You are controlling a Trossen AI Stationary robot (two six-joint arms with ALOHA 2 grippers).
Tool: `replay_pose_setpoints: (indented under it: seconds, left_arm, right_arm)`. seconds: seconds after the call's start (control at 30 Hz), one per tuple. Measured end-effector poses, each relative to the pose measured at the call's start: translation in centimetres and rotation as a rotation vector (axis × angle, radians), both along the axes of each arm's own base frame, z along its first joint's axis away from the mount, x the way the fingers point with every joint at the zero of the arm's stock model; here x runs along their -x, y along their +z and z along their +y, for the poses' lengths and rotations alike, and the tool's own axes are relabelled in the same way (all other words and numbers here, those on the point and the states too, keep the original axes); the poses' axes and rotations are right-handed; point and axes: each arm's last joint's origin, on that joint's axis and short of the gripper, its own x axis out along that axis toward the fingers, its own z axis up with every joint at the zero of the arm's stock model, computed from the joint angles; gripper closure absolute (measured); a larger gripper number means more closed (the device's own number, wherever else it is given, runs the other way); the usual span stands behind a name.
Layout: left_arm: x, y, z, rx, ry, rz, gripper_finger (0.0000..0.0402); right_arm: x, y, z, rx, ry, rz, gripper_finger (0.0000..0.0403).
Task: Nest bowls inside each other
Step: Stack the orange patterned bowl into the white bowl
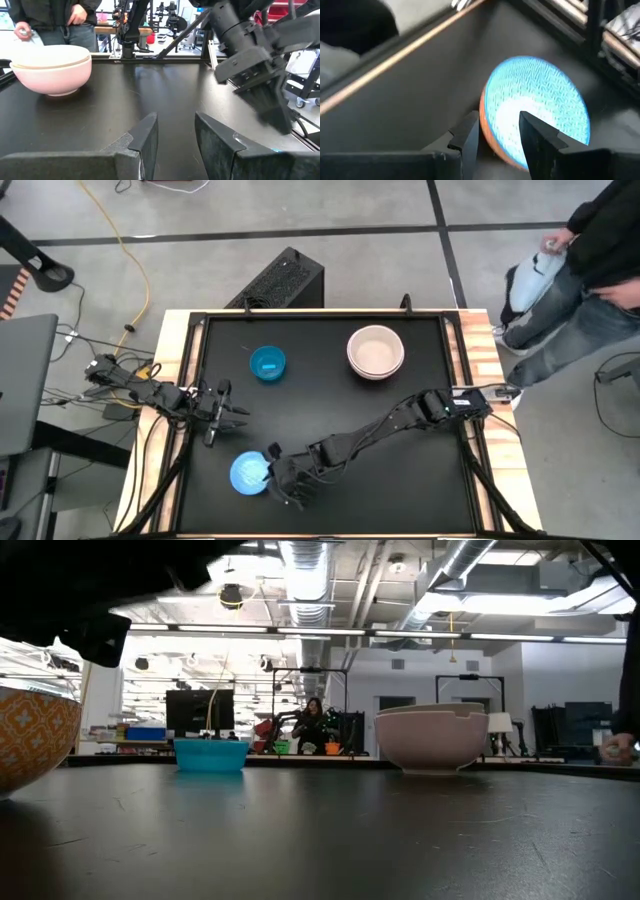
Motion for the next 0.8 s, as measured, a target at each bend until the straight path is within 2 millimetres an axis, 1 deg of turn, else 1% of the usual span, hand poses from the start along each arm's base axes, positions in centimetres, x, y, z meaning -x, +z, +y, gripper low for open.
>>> replay_pose_setpoints:
  seconds: [0.13, 0.33, 0.6, 0.67, 0.8]
  left_arm:
    - [0.0, 0.0, 0.0, 0.0, 0.0, 0.0, 0.0284]
    - [0.0, 0.0, 0.0, 0.0, 0.0, 0.0, 0.0284]
    - [0.0, 0.0, 0.0, 0.0, 0.0, 0.0, 0.0284]
    - [0.0, 0.0, 0.0, 0.0, 0.001, 0.0, 0.0284]
    - [0.0, 0.0, 0.0, 0.0, 0.001, 0.001, 0.0284]
  right_arm:
    - [-0.2, -0.3, -1.1, 0.06, 0.045, 0.02, 0.0246]
    - [-0.4, -0.5, -2.0, 0.151, 0.172, -0.003, 0.0246]
    - [-0.6, -1.8, -3.1, 0.255, 0.257, -0.041, 0.0246]
    - [-0.7, -1.9, -3.4, 0.267, 0.261, -0.043, 0.0246]
    - [-1.4, -3.1, -3.7, 0.261, 0.282, -0.066, 0.0246]
